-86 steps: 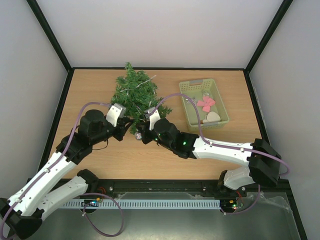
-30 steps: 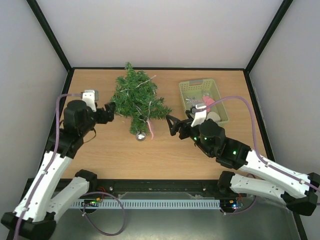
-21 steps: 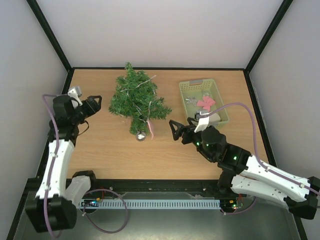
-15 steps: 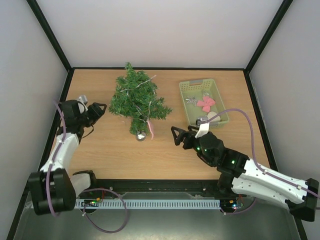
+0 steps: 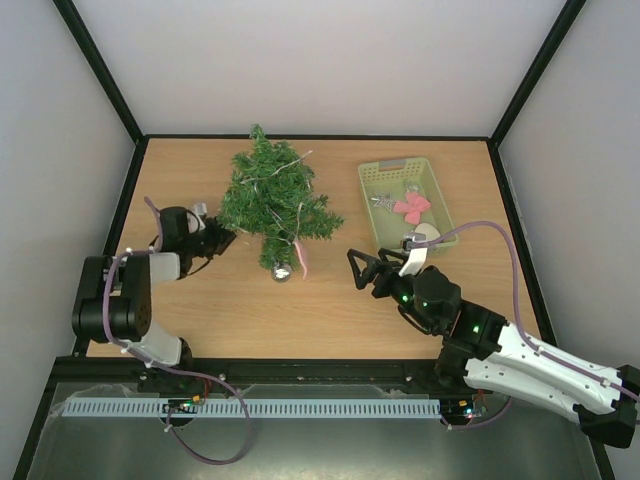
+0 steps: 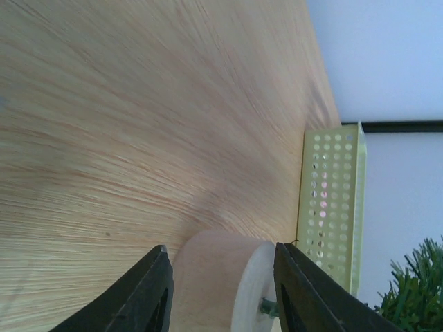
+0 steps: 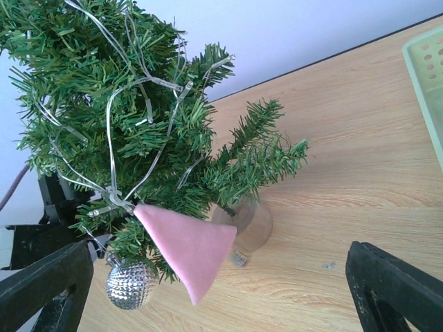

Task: Decorate the small christmas tree
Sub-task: Adjust the Christmas tree at the center of the board.

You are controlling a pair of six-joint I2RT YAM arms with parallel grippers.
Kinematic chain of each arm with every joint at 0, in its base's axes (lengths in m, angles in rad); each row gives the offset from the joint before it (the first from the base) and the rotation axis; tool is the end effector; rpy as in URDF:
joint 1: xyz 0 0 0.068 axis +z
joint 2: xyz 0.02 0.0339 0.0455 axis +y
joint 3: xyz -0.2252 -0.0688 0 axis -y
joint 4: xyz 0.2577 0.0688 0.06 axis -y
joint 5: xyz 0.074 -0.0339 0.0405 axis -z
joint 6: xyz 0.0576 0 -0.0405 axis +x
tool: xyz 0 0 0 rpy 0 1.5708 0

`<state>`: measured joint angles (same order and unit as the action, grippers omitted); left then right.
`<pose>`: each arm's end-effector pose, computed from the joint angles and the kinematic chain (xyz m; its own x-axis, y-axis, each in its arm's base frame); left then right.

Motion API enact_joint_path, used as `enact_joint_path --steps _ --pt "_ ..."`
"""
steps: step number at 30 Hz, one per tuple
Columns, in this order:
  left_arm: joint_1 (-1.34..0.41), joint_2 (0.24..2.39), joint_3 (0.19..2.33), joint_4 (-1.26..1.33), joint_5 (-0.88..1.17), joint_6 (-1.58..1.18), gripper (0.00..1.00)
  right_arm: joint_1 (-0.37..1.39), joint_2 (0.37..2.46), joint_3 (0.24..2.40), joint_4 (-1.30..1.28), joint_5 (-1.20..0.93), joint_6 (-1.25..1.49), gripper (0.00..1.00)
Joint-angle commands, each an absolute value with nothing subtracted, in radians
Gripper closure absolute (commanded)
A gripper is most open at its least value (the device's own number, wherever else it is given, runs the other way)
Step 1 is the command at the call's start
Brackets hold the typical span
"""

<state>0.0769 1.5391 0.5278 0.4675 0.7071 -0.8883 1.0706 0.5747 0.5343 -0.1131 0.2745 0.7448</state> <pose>0.3033 -0.0142 0.0911 -0.7102 -0.6464 -0.2789 -0.0875 0.4742 -0.8761 0.1186 0.1845 0.2657 -0.5393 0.3736 -0.7547 -0.4768 0.6032 0.6394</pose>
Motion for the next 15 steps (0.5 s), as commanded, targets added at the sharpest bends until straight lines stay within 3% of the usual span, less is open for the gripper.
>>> enact_joint_path --steps 1,15 --pt "0.032 1.588 0.529 0.598 0.748 -0.930 0.59 1.067 0.578 0.553 -0.076 0.287 0.745 0.02" --pt "-0.081 1.636 0.459 0.669 0.720 -0.996 0.65 1.068 0.602 0.589 -0.118 0.276 0.693 0.02"
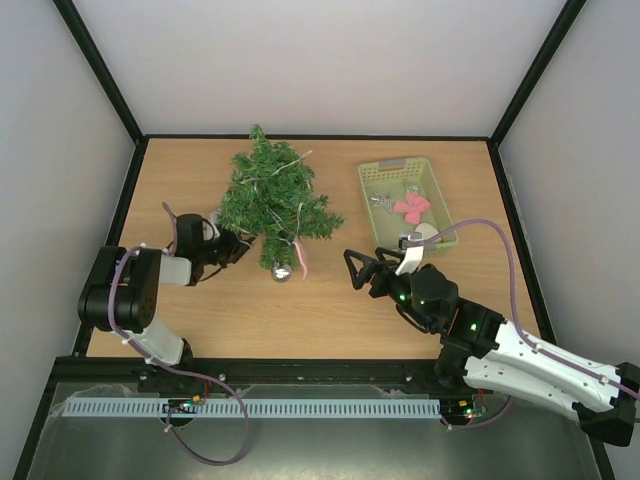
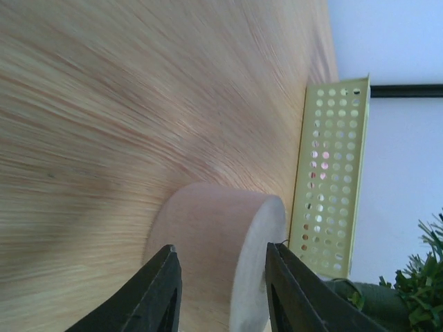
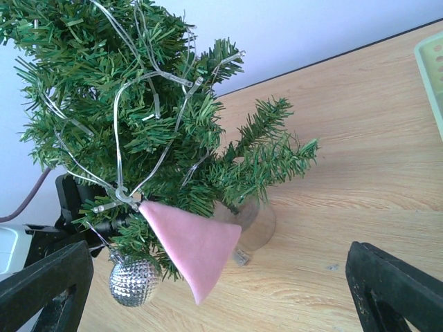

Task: Decorate the small christmas tree
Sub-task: Adjust the Christmas tree at the center of the board.

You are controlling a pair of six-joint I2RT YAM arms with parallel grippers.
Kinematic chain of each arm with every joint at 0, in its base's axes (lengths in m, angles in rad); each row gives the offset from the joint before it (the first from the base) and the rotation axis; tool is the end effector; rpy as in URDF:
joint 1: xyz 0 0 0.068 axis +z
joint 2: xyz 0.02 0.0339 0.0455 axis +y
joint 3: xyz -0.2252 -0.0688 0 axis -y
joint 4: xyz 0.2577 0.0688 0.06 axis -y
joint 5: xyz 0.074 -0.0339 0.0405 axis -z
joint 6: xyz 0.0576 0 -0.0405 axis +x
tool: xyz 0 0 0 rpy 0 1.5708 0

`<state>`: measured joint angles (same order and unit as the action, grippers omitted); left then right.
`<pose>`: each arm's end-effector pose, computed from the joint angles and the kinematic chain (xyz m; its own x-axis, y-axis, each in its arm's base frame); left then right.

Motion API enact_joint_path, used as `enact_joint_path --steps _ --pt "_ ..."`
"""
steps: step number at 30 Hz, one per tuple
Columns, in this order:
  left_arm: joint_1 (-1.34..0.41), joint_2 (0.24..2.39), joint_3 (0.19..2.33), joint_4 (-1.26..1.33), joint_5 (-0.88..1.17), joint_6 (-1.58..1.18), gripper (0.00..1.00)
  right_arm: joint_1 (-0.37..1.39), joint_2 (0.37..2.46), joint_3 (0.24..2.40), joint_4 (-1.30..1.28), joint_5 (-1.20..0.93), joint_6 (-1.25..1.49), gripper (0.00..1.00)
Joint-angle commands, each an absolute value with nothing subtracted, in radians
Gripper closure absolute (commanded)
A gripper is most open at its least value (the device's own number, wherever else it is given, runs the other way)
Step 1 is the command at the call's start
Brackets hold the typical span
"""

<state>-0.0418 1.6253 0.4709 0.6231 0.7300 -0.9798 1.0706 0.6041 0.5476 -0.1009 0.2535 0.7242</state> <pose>0.2903 -0.0506 0.0677 -0.7849 -0.5865 -0.1998 -0.0829 0.4190 -0.9042 0.1199 0.1892 0.2664 -0.5404 0.3486 -0.7658 -0.4975 0.6017 0.6249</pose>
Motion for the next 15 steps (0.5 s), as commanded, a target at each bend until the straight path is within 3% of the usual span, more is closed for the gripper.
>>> enact_joint_path --steps 1,15 --pt "-0.089 1.636 0.449 0.681 0.719 -1.007 0.65 1.068 0.601 0.593 -0.127 0.281 0.688 0.02" --pt "-0.209 1.577 0.359 0.721 0.621 -1.051 0.70 1.069 0.560 0.601 -0.171 0.323 0.668 0.02"
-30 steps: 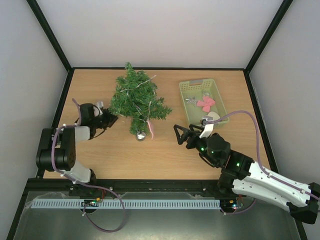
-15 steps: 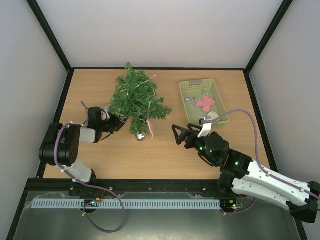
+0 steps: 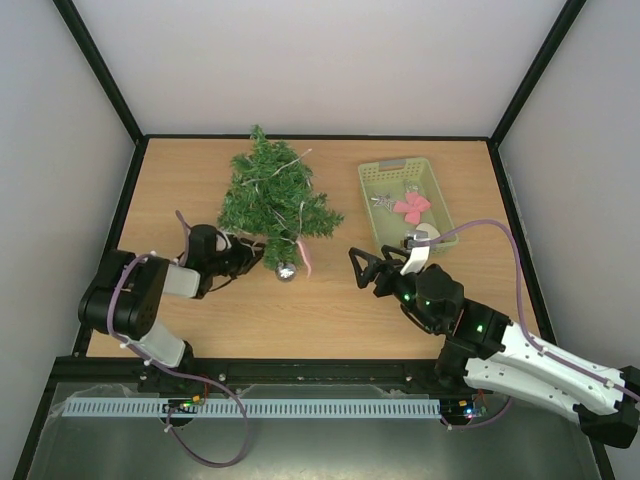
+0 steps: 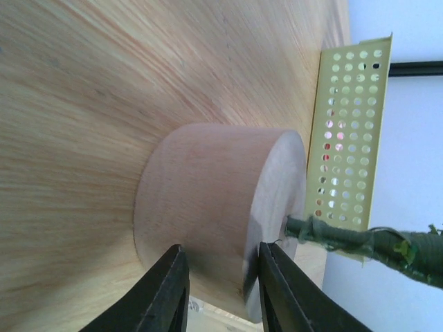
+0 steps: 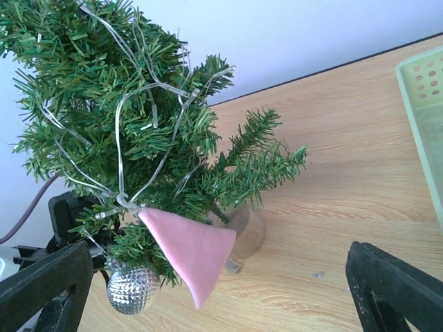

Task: Decorate the small christmas tree
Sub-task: Adjust the Christmas tree at the center of the board.

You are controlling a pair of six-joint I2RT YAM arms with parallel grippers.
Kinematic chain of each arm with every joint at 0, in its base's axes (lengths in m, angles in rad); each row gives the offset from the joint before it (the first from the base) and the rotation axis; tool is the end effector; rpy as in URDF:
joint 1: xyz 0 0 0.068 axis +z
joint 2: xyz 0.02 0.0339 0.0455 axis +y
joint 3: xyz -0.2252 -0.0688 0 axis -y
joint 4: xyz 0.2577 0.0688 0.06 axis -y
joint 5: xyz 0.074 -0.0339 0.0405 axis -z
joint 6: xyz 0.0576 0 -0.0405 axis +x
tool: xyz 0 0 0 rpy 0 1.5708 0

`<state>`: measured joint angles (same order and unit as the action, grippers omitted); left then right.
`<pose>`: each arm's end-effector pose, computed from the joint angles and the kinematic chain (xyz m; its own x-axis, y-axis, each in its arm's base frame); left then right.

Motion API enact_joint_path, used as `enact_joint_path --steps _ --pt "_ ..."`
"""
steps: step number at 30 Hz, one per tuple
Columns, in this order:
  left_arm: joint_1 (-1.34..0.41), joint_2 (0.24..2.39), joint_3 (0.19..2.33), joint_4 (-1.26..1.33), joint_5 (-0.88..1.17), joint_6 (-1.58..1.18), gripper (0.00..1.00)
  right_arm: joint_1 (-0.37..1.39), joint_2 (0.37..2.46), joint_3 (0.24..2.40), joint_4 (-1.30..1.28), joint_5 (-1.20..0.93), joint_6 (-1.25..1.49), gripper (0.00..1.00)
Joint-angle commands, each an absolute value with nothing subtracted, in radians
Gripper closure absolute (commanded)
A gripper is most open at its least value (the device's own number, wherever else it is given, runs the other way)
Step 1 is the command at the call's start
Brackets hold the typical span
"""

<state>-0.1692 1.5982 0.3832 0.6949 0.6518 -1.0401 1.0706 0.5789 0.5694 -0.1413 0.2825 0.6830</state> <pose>0.2663 -0.0809 0.0584 -0.8109 -0.5570 -0.1792 -0.0921 0.4239 -0.9010 0.1185 0.1832 0.2748 -0.5043 0.3411 -0.7933 -0.5057 0.6281 0.5915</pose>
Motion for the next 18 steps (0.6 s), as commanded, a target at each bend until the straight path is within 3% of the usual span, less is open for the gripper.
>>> enact_joint_path --steps 1,18 --pt "-0.219 1.573 0.351 0.726 0.612 -1.060 0.71 1.068 0.558 0.601 -0.174 0.324 0.668 0.02" --pt "-0.439 1.473 0.277 0.815 0.442 -1.224 0.74 1.068 0.537 0.606 -0.202 0.344 0.671 0.02"
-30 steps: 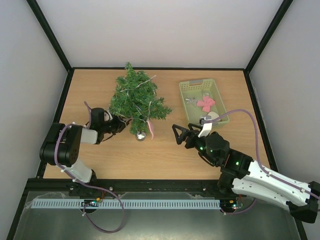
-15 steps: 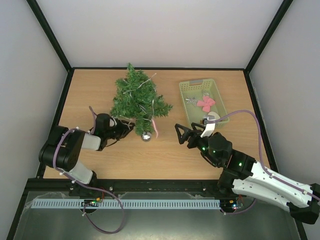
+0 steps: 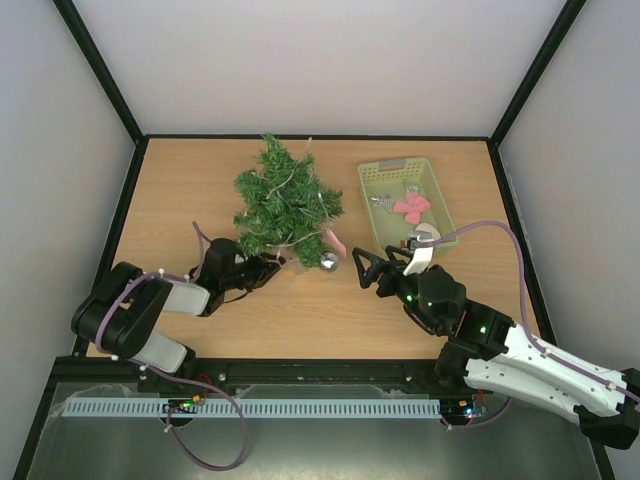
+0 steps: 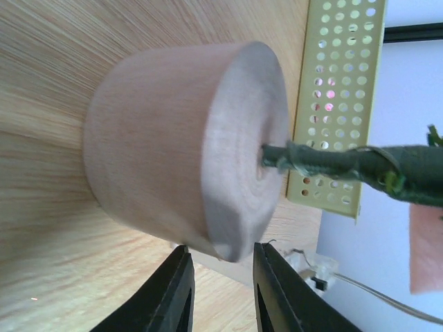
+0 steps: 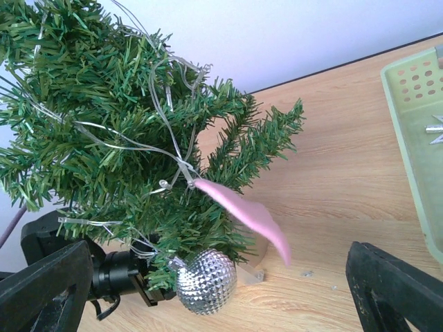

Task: Decorate the small christmas tree
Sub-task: Adjust the Christmas tree at the center of the board.

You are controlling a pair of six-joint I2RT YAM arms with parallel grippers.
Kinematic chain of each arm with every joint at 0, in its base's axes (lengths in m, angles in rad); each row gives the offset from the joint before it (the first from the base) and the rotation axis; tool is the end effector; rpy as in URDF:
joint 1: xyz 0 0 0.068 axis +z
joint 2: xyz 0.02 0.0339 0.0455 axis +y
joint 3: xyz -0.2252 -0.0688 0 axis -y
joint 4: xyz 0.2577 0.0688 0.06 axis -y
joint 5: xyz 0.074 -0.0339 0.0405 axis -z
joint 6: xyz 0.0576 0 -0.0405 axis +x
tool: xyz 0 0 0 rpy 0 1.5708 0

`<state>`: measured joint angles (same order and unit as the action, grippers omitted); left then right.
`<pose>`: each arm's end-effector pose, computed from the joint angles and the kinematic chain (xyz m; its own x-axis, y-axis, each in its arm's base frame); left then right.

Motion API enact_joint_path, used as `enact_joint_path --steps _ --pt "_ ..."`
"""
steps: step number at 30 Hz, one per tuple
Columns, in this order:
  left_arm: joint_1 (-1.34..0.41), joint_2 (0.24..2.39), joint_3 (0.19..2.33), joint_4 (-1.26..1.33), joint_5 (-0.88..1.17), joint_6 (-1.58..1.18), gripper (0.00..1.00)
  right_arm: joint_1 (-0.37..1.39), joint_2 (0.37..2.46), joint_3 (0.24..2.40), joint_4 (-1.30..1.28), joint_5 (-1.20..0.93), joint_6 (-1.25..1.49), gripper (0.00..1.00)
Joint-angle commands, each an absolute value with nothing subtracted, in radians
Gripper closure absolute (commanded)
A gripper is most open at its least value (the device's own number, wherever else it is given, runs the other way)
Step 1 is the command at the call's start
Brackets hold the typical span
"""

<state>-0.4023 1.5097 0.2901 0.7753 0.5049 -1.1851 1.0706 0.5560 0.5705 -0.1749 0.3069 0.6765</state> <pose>0.2316 -0.1288 0.0635 -0.8387 -0.5244 -0.1470 -0.0863 0.3946 -0.9148 0.1173 0.1784 0.2755 -0.4939 0.3408 -0.8000 -0.4928 0.6483 0.5804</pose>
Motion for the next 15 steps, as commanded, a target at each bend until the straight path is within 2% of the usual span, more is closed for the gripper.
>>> enact_joint_path --steps 1,5,9,15 --pt "-0.451 1.468 0.276 0.819 0.431 -1.231 0.74 1.068 0.534 0.606 -0.202 0.344 0.672 0.02" --pt "-0.459 1.432 0.259 0.808 0.415 -1.244 0.74 1.068 0.527 0.612 -0.210 0.343 0.680 0.02" --pt "-0.434 1.335 0.243 0.665 0.349 -1.210 0.72 1.067 0.524 0.621 -0.220 0.342 0.688 0.02" --pt "-0.290 1.273 0.248 0.570 0.398 -1.139 0.68 1.067 0.523 0.617 -0.211 0.332 0.706 0.01"
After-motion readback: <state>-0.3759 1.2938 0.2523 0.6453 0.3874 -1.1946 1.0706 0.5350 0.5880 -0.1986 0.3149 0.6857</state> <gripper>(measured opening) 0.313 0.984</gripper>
